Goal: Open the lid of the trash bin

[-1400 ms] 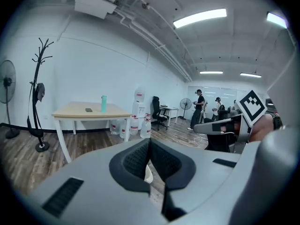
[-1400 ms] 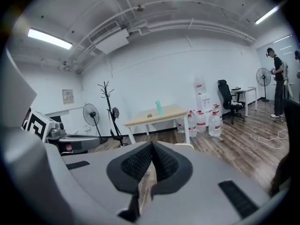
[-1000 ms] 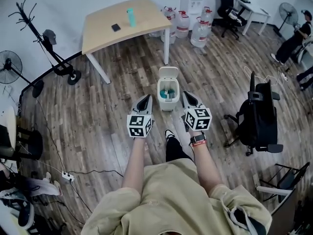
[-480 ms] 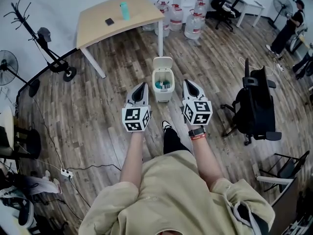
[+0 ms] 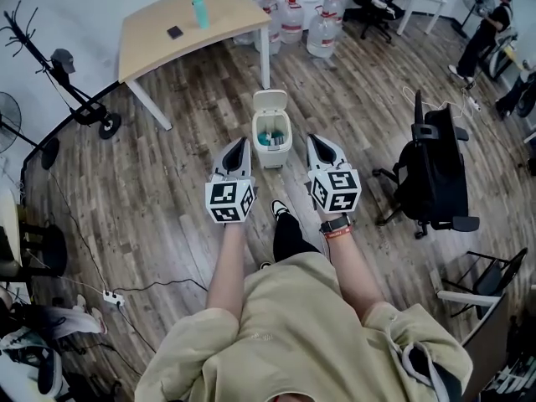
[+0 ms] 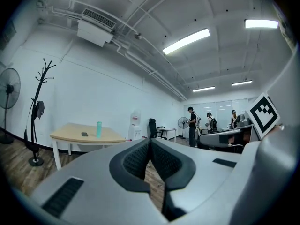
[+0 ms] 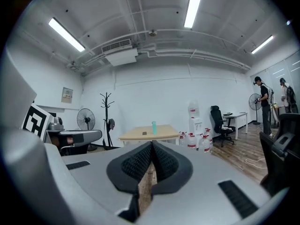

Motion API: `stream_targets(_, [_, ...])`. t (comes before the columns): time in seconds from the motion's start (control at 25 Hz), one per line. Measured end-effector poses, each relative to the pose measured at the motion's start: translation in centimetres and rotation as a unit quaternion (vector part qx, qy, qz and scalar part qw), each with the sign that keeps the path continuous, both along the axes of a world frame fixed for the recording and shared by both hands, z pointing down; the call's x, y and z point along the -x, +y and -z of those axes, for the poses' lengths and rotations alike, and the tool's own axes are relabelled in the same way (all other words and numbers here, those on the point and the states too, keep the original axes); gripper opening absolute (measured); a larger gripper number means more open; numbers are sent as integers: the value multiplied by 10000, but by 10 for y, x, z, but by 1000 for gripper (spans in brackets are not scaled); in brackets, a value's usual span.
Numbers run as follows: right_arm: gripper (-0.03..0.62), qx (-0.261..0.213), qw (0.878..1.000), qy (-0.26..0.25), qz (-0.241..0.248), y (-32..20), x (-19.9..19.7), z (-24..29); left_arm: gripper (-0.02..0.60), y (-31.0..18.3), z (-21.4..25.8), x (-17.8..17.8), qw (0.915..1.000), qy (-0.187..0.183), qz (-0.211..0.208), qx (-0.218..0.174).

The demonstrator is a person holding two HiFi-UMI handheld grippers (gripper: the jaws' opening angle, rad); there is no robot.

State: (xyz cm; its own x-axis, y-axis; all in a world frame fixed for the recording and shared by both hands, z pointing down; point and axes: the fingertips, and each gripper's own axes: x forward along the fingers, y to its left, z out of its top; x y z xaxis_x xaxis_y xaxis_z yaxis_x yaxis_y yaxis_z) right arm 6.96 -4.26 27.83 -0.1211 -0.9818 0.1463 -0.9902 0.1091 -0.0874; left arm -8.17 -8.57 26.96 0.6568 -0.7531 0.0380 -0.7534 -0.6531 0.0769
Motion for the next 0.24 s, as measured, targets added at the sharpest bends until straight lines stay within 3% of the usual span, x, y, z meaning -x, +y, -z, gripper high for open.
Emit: stream_targets(0.24, [11, 195, 9998, -16, 36, -52, -29, -27, 21, -46, -31, -19, 9996, -92, -21, 254])
